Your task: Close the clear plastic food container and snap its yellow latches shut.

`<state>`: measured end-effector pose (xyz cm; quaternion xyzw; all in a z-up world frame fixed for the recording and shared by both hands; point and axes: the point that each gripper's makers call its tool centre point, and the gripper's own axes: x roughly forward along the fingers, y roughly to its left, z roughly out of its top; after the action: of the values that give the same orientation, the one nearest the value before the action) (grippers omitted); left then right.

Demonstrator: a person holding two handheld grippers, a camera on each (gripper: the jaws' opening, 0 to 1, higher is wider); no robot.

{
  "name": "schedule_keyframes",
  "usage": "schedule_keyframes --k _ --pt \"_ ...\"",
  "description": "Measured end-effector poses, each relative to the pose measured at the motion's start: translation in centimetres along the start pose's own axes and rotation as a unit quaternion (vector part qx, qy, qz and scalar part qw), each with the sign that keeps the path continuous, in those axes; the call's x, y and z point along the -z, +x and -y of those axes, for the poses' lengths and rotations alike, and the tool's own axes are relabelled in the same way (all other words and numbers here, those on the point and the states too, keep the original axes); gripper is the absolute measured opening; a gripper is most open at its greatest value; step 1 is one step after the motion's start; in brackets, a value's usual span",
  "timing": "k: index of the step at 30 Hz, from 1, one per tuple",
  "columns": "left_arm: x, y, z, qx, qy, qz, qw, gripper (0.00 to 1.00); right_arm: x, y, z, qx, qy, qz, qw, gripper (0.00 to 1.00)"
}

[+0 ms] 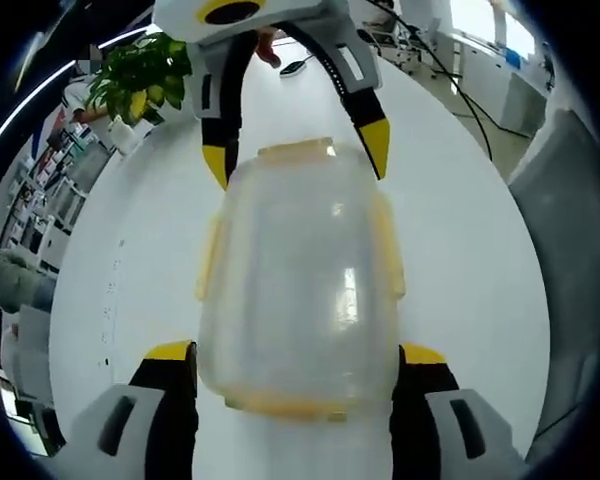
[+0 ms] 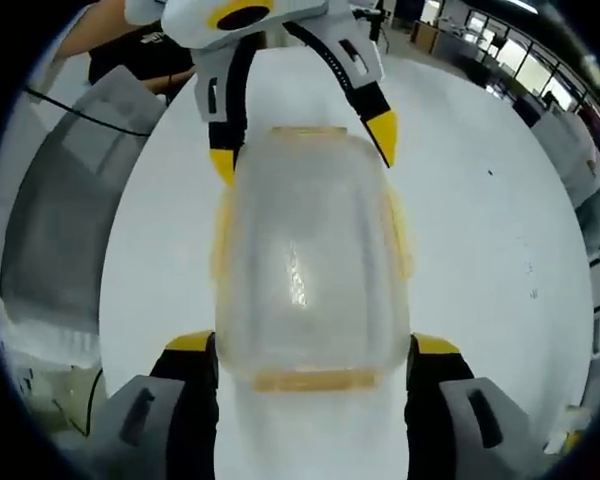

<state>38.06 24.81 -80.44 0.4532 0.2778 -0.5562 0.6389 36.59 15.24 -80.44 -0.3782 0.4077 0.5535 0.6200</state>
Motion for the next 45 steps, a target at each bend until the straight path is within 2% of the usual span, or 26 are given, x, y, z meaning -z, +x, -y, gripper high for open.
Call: schedule_keyframes --k 7,12,21,27,30,37,45 --pt "0.6 -0.4 0.1 -0.001 -0.002 -0.004 1.0000 0.75 -0.5 0.2 -0.1 0.001 -0.005 0.000 1.0000 0.74" --pt "1.7 -1.0 0.1 -0.008 -0.010 -0.005 0.9999 0.74 -1.6 0.6 -0.1 0.000 -0.013 0.003 0.9999 0.73" --pt "4.9 -2.9 0.0 -0.030 -0.031 -0.019 0.9989 0.72 -4.8 1.7 0.1 0.000 -0.032 0.011 0.9994 0.73" --pt "7.3 -4.3 -0.6 -0.063 -0.049 -0.020 0.9966 0.69 -7.2 2.5 0.6 0.012 -0.042 0.018 0.9989 0.72" --pt "8.3 -4.8 -0.7 -0.068 -0.056 -0.022 0.9959 0.68 -8.1 2.8 0.7 0.014 -0.043 0.020 0.9988 0.72" --pt "10.4 -5.6 -1.4 -0.088 -0.063 -0.025 0.9938 0.66 -9.8 3.4 1.0 0.021 -0.046 0.023 0.9984 0.72" --pt "11.5 -5.8 -2.5 -0.096 -0.063 -0.019 0.9932 0.65 -10.8 4.0 1.8 0.029 -0.046 0.020 0.9983 0.72"
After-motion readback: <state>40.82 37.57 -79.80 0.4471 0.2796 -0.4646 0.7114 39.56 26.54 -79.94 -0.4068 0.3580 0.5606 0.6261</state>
